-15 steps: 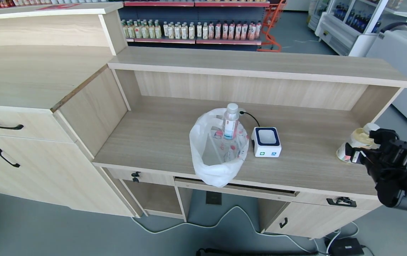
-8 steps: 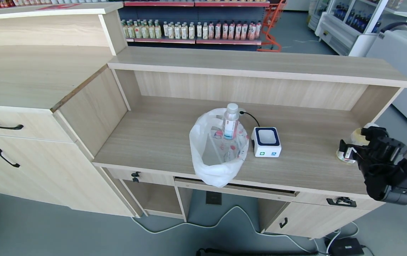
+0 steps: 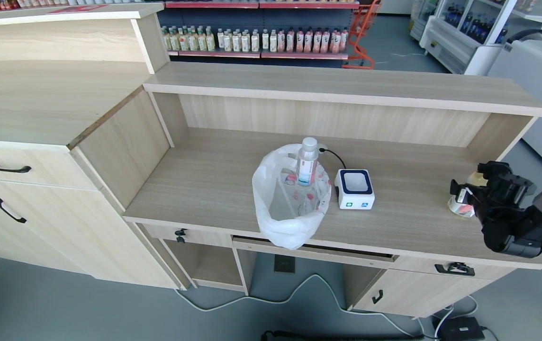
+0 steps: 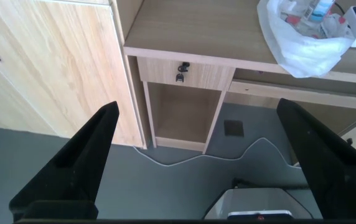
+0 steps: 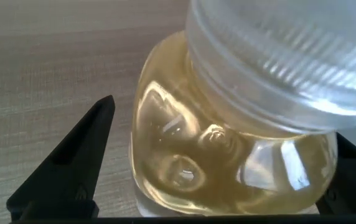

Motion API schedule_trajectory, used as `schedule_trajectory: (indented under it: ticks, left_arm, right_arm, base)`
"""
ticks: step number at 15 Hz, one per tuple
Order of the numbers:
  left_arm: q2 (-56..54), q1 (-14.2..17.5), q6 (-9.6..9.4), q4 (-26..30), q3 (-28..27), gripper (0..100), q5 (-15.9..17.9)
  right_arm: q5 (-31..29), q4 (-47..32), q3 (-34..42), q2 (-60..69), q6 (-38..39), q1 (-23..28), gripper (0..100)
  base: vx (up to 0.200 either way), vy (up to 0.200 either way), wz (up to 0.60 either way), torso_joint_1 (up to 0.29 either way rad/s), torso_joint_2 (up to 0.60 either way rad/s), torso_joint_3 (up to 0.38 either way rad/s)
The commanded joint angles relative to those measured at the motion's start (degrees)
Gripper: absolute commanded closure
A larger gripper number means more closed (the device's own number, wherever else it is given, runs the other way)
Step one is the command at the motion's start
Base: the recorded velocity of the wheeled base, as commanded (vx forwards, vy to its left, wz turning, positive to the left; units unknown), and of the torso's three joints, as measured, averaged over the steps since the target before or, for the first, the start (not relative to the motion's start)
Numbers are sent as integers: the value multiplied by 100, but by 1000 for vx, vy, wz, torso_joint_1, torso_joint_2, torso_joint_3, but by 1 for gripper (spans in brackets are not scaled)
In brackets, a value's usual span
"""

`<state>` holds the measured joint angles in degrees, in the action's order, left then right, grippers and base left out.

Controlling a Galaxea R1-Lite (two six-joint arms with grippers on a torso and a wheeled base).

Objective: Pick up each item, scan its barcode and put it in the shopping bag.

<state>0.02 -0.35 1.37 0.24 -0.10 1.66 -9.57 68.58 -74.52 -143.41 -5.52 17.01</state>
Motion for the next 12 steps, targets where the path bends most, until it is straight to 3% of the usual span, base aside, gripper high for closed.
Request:
schedule_trajectory:
  ticks: [1,3,4,12]
  left_arm:
    - [-2,0,4,2,1,0,1]
    - [-2,0,4,2,1,0,1]
    - [-2,0,4,2,1,0,1]
    - [-2,0,-5,2,1,0,1]
  right_arm:
    - [78,6,-124,-117,-10,4,0]
    - [271,15,-186,-161,-10,4,0]
    - [298,23,-186,-179,-1,4,100]
    - [298,76,-19,-135,-265,154,100]
  base:
    - [0,0,0,0,0,0]
    - [0,0,0,0,0,0]
    - [0,0,0,0,0,0]
    - [0,0,0,0,0,0]
